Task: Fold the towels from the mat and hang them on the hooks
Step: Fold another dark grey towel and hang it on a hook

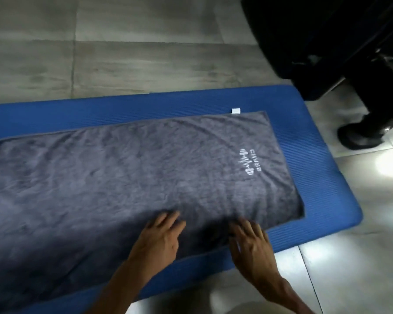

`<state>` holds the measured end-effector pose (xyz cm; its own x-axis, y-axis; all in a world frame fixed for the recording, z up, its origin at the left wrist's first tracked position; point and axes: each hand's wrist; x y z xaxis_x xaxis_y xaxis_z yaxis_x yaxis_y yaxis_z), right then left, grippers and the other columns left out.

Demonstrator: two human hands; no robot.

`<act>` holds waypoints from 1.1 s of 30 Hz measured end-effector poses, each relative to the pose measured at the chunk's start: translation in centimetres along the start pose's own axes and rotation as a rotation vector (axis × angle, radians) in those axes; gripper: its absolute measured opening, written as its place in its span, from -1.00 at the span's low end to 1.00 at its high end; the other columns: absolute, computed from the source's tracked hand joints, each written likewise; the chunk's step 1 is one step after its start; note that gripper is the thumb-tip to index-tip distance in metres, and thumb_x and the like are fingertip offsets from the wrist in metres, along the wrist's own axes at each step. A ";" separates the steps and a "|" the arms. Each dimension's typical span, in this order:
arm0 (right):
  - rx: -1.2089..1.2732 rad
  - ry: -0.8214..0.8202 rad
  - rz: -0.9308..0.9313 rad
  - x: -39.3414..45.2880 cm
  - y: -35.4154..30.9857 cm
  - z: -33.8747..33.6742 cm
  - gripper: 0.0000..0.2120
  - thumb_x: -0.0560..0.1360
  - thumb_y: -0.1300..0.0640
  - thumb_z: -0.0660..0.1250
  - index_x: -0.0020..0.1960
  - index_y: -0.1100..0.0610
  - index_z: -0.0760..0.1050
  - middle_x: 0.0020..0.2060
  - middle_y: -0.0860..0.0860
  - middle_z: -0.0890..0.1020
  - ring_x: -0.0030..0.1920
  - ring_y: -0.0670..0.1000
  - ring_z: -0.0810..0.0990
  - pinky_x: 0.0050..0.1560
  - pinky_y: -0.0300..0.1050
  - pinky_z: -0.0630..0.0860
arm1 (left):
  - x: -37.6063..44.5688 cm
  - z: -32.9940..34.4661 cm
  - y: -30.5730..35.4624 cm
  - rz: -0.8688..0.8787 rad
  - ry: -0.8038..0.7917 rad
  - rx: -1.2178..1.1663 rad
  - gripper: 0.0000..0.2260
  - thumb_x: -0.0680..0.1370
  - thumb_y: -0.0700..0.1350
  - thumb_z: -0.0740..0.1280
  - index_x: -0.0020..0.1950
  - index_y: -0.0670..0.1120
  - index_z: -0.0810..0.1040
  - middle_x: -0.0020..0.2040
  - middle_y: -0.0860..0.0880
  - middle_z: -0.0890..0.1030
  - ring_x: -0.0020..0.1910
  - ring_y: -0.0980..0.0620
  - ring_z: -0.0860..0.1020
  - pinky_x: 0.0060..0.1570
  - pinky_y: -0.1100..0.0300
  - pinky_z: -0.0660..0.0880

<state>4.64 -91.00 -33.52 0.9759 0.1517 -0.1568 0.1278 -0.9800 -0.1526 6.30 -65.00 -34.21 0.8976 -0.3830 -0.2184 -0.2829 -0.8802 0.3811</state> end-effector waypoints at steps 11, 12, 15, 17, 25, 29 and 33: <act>-0.222 -0.101 0.339 5.4 9.0 -1.9 -0.40 0.46 -0.21 0.02 0.32 0.11 0.46 0.31 0.14 0.49 0.26 0.28 0.43 0.27 0.24 0.33 | 6.8 -2.3 0.4 -0.267 -0.510 0.081 0.04 0.44 0.16 0.43 0.43 0.28 -0.46 0.37 -0.11 -0.64 0.39 -0.38 -0.48 0.34 -0.47 -0.01; -0.188 -0.058 0.279 7.5 8.2 -2.1 -0.41 0.47 -0.19 0.05 0.36 0.11 0.43 0.37 0.14 0.44 0.34 0.26 0.38 0.33 0.22 0.29 | 6.9 -2.2 0.5 -0.264 -0.534 0.102 0.07 0.42 0.16 0.46 0.43 0.27 -0.47 0.36 -0.12 -0.64 0.39 -0.39 -0.47 0.33 -0.48 0.01; -0.009 -0.026 0.131 14.7 4.5 -1.7 -0.42 0.54 -0.13 0.11 0.52 0.04 0.25 0.53 0.10 0.22 0.50 0.22 0.20 0.44 0.18 0.20 | 6.9 -2.2 0.5 -0.268 -0.547 0.112 0.12 0.37 0.18 0.49 0.44 0.27 -0.46 0.35 -0.13 -0.65 0.38 -0.40 -0.48 0.33 -0.48 0.03; 0.020 -0.096 0.080 19.7 3.7 -1.3 -0.44 0.60 -0.13 0.07 0.56 -0.01 0.11 0.58 0.06 0.07 0.55 0.20 0.06 0.49 0.17 0.08 | 7.1 -2.3 0.5 -0.275 -0.557 0.095 0.11 0.38 0.16 0.49 0.45 0.28 -0.44 0.36 -0.12 -0.65 0.38 -0.39 -0.49 0.34 -0.48 0.02; 0.003 -0.318 0.355 30.1 8.9 -4.0 -0.32 0.58 -0.31 -0.01 0.59 -0.08 -0.13 0.59 -0.02 -0.10 0.56 0.22 -0.12 0.51 0.27 -0.09 | 7.4 -2.4 0.2 -0.284 -0.587 0.075 0.10 0.39 0.12 0.50 0.44 0.32 -0.43 0.39 -0.09 -0.62 0.38 -0.36 -0.50 0.32 -0.51 -0.01; -0.027 -0.069 0.173 26.0 3.5 -3.4 -0.41 0.59 -0.11 0.08 0.56 0.09 0.11 0.56 0.12 0.11 0.54 0.24 0.04 0.49 0.24 0.03 | 7.3 -2.4 0.1 -0.279 -0.588 0.042 0.11 0.37 0.08 0.52 0.46 0.30 -0.39 0.37 -0.09 -0.64 0.34 -0.36 -0.54 0.30 -0.53 -0.09; 0.151 0.009 -0.050 18.4 -4.8 -0.1 -0.43 0.54 -0.10 0.03 0.45 0.12 0.37 0.49 0.14 0.32 0.48 0.24 0.27 0.41 0.24 0.23 | 6.9 -2.2 0.0 -0.264 -0.556 0.030 0.12 0.35 0.09 0.53 0.48 0.28 -0.35 0.38 -0.07 -0.63 0.34 -0.35 -0.55 0.30 -0.52 -0.14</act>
<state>22.04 -83.51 -35.54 0.9705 0.1985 -0.1369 0.1494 -0.9406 -0.3049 13.24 -67.00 -33.72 0.6305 -0.2328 -0.7405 -0.0920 -0.9697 0.2264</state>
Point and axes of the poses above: each hand's wrist, its own x-axis towards the middle knuckle, its own z-axis out of the palm, y = z × x
